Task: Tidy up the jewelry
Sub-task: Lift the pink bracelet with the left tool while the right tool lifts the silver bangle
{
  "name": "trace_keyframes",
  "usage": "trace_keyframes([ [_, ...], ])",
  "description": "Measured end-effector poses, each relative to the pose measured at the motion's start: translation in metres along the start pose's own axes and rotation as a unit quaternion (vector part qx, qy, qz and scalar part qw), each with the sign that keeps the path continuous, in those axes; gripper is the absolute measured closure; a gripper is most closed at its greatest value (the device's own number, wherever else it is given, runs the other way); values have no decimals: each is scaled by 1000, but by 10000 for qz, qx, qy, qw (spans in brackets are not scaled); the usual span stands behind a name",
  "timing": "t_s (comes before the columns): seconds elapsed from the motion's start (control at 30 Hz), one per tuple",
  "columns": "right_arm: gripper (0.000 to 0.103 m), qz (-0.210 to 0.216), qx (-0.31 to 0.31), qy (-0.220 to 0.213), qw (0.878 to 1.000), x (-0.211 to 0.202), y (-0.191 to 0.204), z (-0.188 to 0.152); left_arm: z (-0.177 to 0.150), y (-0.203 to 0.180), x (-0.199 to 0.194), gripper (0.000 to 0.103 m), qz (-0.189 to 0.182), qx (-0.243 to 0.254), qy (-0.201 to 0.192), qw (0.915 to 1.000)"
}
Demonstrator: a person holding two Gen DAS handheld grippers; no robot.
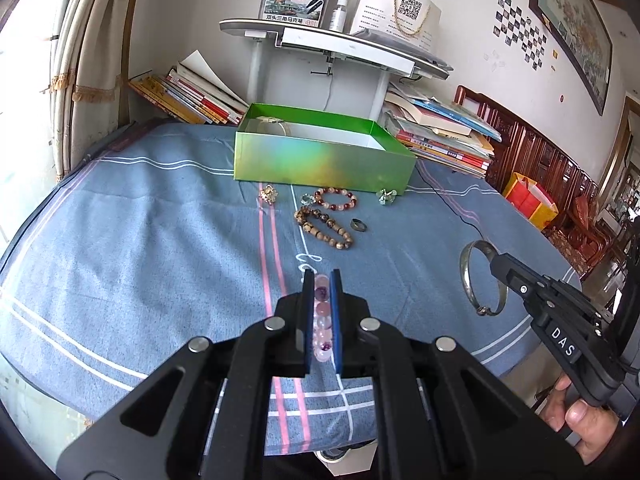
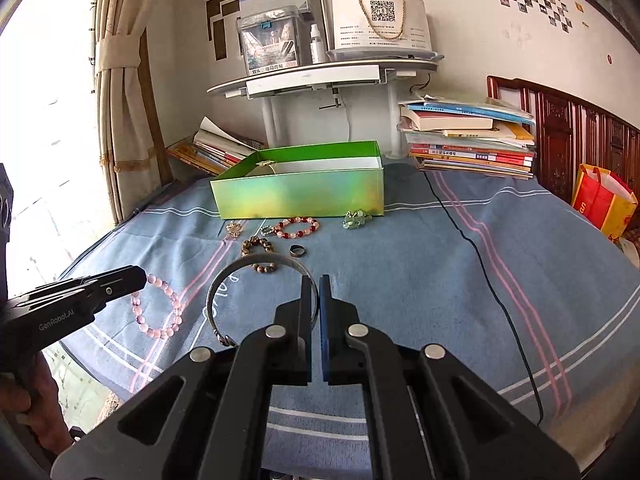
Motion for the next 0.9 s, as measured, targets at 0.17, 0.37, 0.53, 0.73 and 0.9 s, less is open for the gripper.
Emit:
trace_keyframes([
  [0.17, 99, 3, 10, 31, 10000, 0, -1, -1, -1, 1, 1, 95, 14, 0, 29, 10000],
  [0.37, 99, 0, 27, 70, 10000, 2, -2, -2, -2, 0, 6, 95, 29, 20, 91, 10000],
  [0.53, 99, 11, 48, 97, 9999, 4, -2, -4, -3, 0, 8, 95, 49, 25, 116, 9999],
  [0.73, 99, 13, 56, 115, 9999, 5, -4, -5, -4, 1, 10, 95, 44, 21, 139, 9999],
  [0.9, 99, 8, 58, 141, 9999, 6, -4, -6, -4, 0, 12, 95, 39, 34, 153, 9999],
])
Point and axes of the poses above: each gripper's, at about its wrist camera, not at the fingertips, and x roughly the way its jaws point, y to its left, z to its top, the point moved 10 cm from there along x, roughly the way its jaws point, and after that the axes turned 2 degrees about x, right-handed, at the moved point
